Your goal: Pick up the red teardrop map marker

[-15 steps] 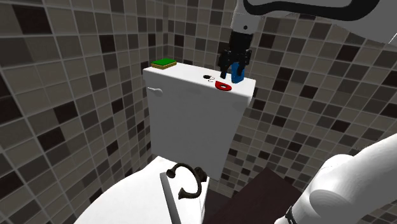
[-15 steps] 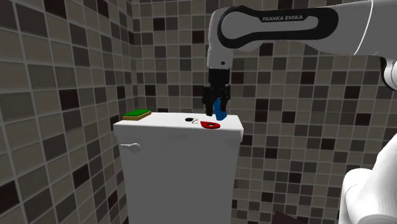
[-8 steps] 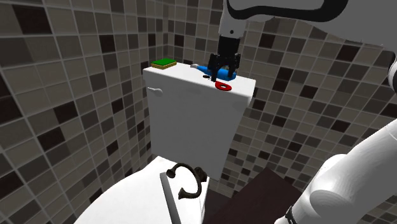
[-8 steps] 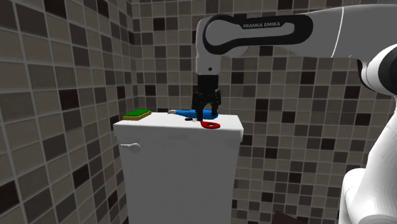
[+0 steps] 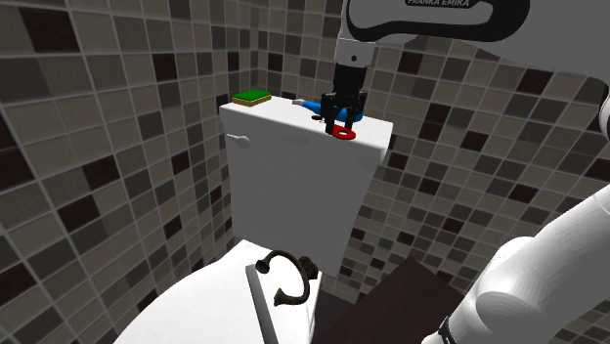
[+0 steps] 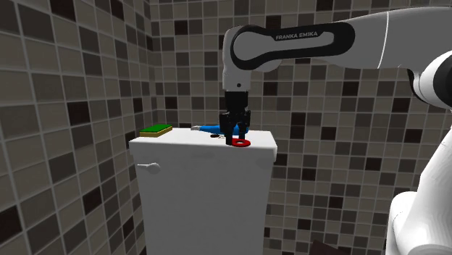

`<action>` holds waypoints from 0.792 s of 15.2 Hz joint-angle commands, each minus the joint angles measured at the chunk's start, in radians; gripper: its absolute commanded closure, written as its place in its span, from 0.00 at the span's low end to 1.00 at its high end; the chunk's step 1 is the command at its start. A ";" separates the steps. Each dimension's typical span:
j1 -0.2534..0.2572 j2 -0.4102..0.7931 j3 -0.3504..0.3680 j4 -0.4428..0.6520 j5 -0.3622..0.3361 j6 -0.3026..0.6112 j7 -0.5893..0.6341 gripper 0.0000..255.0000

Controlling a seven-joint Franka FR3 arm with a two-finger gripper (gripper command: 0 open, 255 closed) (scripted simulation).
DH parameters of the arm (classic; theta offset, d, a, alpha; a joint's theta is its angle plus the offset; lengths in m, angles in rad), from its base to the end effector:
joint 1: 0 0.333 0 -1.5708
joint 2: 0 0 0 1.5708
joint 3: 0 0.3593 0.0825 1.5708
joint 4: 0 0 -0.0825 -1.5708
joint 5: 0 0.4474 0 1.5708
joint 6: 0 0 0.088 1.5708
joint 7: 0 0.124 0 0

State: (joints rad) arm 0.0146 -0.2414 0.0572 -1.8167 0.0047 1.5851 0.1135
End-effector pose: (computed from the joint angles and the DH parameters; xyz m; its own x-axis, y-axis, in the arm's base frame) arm 0.5297 0.0423 0.6587 0.9990 -0.0433 0.0104 -0.0434 -0.9990 0.0078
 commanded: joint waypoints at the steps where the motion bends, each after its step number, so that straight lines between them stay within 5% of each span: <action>1: 0.000 0.001 0.000 -0.002 0.000 0.000 0.000 1.00; 12: 0.000 0.022 0.001 0.106 -0.001 -0.087 0.001 1.00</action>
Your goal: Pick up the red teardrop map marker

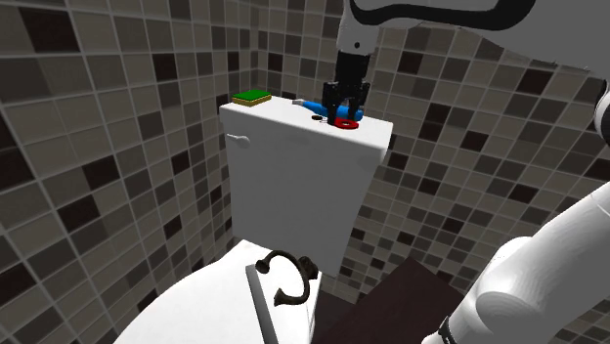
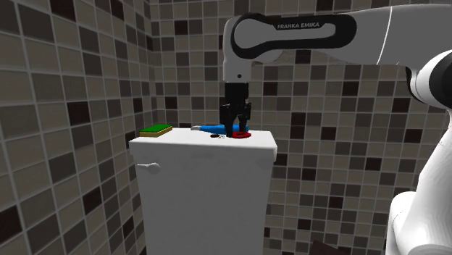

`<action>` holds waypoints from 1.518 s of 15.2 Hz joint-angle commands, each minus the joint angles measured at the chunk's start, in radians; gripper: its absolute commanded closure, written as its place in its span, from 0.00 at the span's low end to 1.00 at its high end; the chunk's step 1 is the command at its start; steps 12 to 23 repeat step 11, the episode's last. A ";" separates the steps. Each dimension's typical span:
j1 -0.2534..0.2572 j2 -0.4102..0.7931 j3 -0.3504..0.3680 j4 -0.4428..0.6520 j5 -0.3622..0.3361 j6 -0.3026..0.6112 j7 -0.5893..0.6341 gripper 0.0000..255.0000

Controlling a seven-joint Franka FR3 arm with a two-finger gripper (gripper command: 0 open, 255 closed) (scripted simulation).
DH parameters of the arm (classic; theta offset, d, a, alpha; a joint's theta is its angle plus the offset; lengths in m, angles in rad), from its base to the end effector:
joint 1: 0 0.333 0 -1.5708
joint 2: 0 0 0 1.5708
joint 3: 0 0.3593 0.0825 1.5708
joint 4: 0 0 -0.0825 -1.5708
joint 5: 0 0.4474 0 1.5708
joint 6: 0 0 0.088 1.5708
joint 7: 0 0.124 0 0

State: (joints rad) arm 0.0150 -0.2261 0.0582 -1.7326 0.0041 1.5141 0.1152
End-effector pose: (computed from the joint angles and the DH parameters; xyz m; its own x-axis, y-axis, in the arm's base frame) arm 0.5284 0.0431 0.6892 0.9990 -0.0431 0.0082 -0.0432 -0.9990 0.0081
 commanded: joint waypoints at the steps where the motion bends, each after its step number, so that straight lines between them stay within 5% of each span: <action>1: 0.000 0.012 0.000 0.042 -0.001 -0.030 0.000 1.00; 9: -0.001 0.063 0.001 0.210 -0.003 -0.148 0.001 1.00; 23: 0.000 0.064 0.001 0.214 -0.003 -0.150 0.001 1.00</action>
